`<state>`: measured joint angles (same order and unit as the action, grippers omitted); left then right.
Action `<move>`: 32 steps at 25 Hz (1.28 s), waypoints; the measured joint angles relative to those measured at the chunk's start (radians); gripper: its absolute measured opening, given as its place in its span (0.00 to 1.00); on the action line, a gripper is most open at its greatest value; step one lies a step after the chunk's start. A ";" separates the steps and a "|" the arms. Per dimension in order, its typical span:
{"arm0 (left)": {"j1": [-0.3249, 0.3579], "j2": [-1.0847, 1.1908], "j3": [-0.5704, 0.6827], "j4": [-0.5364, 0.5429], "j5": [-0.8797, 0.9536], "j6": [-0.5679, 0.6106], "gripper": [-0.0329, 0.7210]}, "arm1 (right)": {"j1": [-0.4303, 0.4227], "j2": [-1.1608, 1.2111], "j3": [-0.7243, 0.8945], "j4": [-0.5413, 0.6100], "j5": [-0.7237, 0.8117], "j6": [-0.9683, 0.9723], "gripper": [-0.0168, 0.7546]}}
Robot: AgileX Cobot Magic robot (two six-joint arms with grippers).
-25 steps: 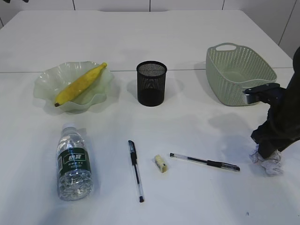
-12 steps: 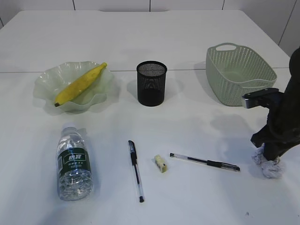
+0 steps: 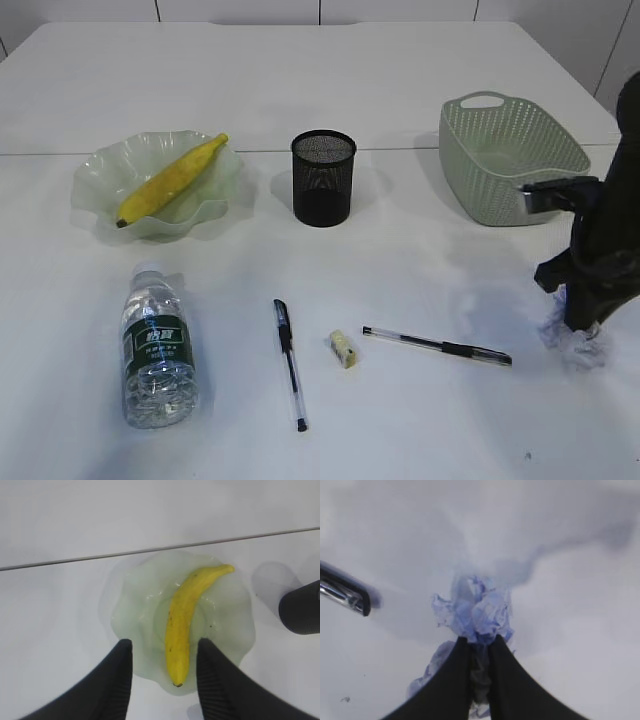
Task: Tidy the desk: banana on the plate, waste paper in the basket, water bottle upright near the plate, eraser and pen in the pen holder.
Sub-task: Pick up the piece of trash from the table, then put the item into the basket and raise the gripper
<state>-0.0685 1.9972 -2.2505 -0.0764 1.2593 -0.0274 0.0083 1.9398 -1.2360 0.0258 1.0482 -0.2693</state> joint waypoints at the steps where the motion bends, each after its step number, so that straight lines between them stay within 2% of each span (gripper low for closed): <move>1: 0.000 0.000 0.000 -0.002 0.000 0.000 0.44 | 0.000 0.000 -0.022 0.005 0.014 0.002 0.08; 11: 0.000 0.000 0.000 -0.027 0.000 0.000 0.43 | 0.000 0.000 -0.255 0.113 0.153 0.010 0.08; 20: 0.000 0.000 0.000 -0.027 0.000 0.000 0.43 | 0.000 0.000 -0.423 0.119 0.170 0.044 0.08; 25: 0.000 0.000 0.000 -0.034 0.000 0.000 0.43 | 0.000 0.000 -0.507 0.120 0.153 0.045 0.08; 32: 0.000 0.000 0.000 -0.042 0.000 0.000 0.43 | 0.000 0.000 -0.568 0.118 0.035 0.047 0.08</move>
<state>-0.0685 1.9972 -2.2505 -0.1184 1.2593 -0.0274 0.0083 1.9403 -1.8037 0.1435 1.0832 -0.2221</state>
